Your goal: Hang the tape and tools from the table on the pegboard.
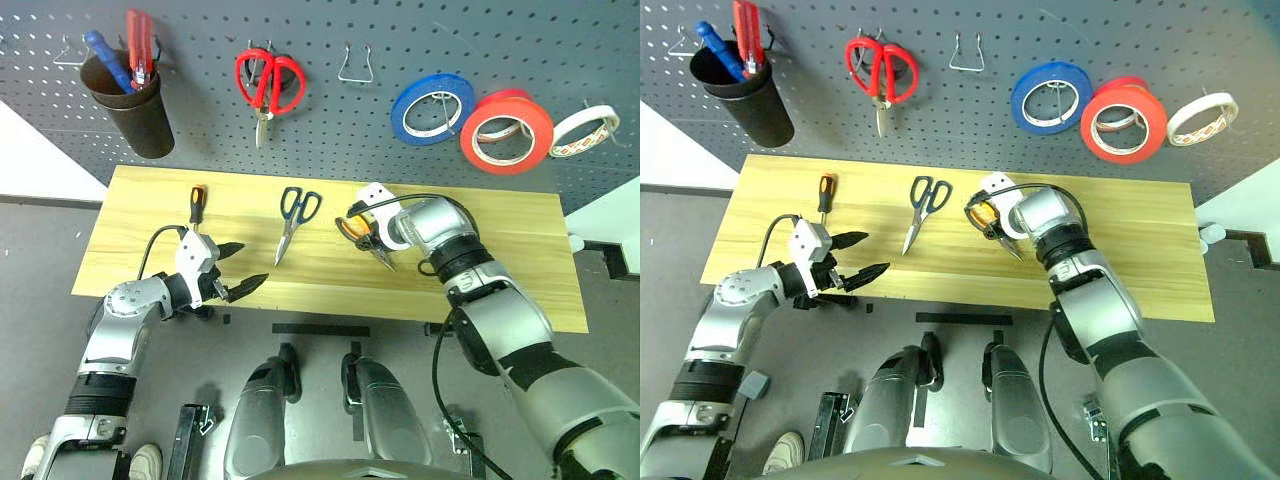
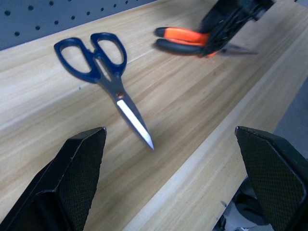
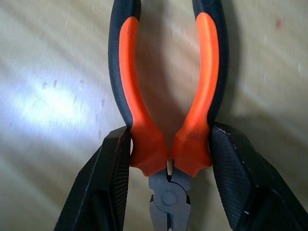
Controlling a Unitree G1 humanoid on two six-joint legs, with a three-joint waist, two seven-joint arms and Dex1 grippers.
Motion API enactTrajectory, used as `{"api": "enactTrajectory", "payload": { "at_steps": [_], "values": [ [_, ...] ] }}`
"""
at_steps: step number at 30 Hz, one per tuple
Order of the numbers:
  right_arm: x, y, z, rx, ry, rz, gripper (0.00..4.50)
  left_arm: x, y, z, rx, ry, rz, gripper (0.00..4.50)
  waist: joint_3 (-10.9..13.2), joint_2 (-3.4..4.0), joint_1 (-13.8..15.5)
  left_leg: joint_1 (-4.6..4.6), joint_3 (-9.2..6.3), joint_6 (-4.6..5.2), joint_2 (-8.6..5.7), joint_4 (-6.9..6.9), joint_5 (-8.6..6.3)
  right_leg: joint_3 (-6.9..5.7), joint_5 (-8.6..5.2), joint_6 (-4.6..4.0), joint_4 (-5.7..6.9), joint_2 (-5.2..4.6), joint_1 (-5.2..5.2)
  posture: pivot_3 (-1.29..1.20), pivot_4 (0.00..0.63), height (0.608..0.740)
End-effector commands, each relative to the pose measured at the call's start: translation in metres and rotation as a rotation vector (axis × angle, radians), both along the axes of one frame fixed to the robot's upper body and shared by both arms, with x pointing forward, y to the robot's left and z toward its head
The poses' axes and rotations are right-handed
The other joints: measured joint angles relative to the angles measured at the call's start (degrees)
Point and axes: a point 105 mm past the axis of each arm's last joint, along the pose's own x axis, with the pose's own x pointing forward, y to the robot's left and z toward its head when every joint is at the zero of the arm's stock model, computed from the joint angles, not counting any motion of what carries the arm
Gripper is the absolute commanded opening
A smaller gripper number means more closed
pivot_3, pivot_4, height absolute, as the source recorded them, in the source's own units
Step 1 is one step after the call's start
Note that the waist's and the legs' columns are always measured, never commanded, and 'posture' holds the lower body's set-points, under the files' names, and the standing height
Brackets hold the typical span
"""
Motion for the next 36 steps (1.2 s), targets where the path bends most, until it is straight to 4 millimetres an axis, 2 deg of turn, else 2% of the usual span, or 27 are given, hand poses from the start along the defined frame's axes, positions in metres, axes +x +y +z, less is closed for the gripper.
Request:
{"api": "enactTrajectory", "payload": {
  "at_steps": [1, 7, 11, 14, 16, 17, 21, 24, 28, 31, 36],
  "values": [
    [-0.014, 0.011, 0.031, 0.124, -0.016, 0.087, 2.09, -0.003, -0.001, 0.014, -0.028, -0.056, -0.012, 4.5, -0.01, -0.01, 0.07, -0.11, -0.02, 0.0, 0.0, 0.01, 0.0, -0.03, 0.0, 0.0, 0.0, 0.0, -0.08, 0.06, 0.36, 0.74],
    [-0.066, 0.023, 0.082, 0.375, -0.099, 0.298, 2.09, -0.012, -0.005, 0.031, -0.096, -0.073, -0.056, 4.5, -0.04, -0.04, 0.46, -0.37, -0.12, 0.0, 0.03, -0.01, 0.01, -0.42, 0.0, -0.01, -0.06, -0.05, -0.28, 0.02, 0.316, 0.74],
    [-0.089, 0.025, 0.112, 0.519, -0.217, 0.365, 2.09, -0.018, -0.001, 0.043, -0.123, -0.081, -0.074, 4.5, -0.09, -0.11, 0.44, -0.36, -0.15, -0.01, 0.04, 0.09, 0.01, -0.5, 0.01, 0.0, -0.06, -0.08, -0.21, -0.01, 0.287, 0.74],
    [-0.1, 0.026, 0.143, 0.646, -0.375, 0.402, 2.09, -0.022, 0.005, 0.047, -0.112, -0.08, -0.08, 4.5, -0.26, -0.21, 0.47, -0.35, -0.17, -0.03, 0.02, 0.13, 0.02, -0.56, 0.01, 0.01, -0.06, -0.12, -0.15, -0.03, 0.265, 0.74],
    [-0.098, 0.021, 0.175, 0.76, -0.576, 0.365, 2.09, -0.021, 0.008, 0.052, -0.112, -0.093, -0.07, 4.5, -0.34, -0.25, 0.31, -0.34, -0.17, -0.05, 0.01, 0.15, 0.04, -0.57, 0.02, 0.01, -0.05, -0.12, -0.14, -0.04, 0.242, 0.74],
    [-0.097, 0.019, 0.185, 0.796, -0.642, 0.338, 2.09, -0.02, 0.01, 0.054, -0.113, -0.098, -0.065, 4.5, -0.56, -0.33, 0.22, -0.34, -0.17, -0.07, 0.0, 0.15, 0.05, -0.59, 0.03, 0.01, -0.05, -0.12, -0.14, -0.04, 0.236, 0.74],
    [-0.09, 0.022, 0.21, 0.914, -0.748, 0.252, 2.09, -0.012, 0.014, 0.068, -0.145, -0.145, -0.032, 4.5, -1.56, -0.59, -0.55, -0.37, -0.16, -0.08, -0.02, 0.14, 0.07, -0.66, 0.03, 0.01, -0.04, -0.11, -0.14, -0.05, 0.201, 0.74],
    [-0.091, 0.031, 0.224, 0.984, -0.805, 0.229, 2.09, -0.006, 0.02, 0.084, -0.179, -0.184, -0.009, 4.5, -2.44, -0.8, -0.93, -0.37, -0.15, -0.08, -0.02, 0.15, 0.1, -0.67, 0.03, 0.01, 0.01, -0.1, -0.14, -0.05, 0.182, 0.74],
    [-0.092, 0.04, 0.237, 1.02, -0.868, 0.226, 2.09, -0.007, 0.021, 0.105, -0.215, -0.204, -0.049, 4.5, -3.61, -0.79, -1.39, -0.35, -0.11, -0.06, -0.02, 0.16, 0.14, -0.67, 0.03, 0.01, 0.06, -0.09, -0.14, -0.06, 0.166, 0.74],
    [-0.086, 0.045, 0.249, 1.019, -0.945, 0.194, 2.09, -0.014, 0.018, 0.127, -0.262, -0.21, -0.114, 4.5, -3.89, -0.85, -2.0, -0.34, -0.12, -0.06, -0.02, 0.18, 0.18, -0.67, 0.03, 0.01, 0.14, -0.08, -0.14, -0.05, 0.159, 0.74],
    [-0.069, 0.048, 0.261, 1.001, -1.016, 0.144, 2.09, -0.016, 0.019, 0.151, -0.247, -0.262, -0.135, 4.5, -5.01, -1.04, -2.24, -0.3, -0.12, -0.03, -0.03, 0.21, 0.32, -0.67, 0.15, -0.04, 0.2, -0.07, -0.11, -0.04, 0.146, 0.74]
  ]
}}
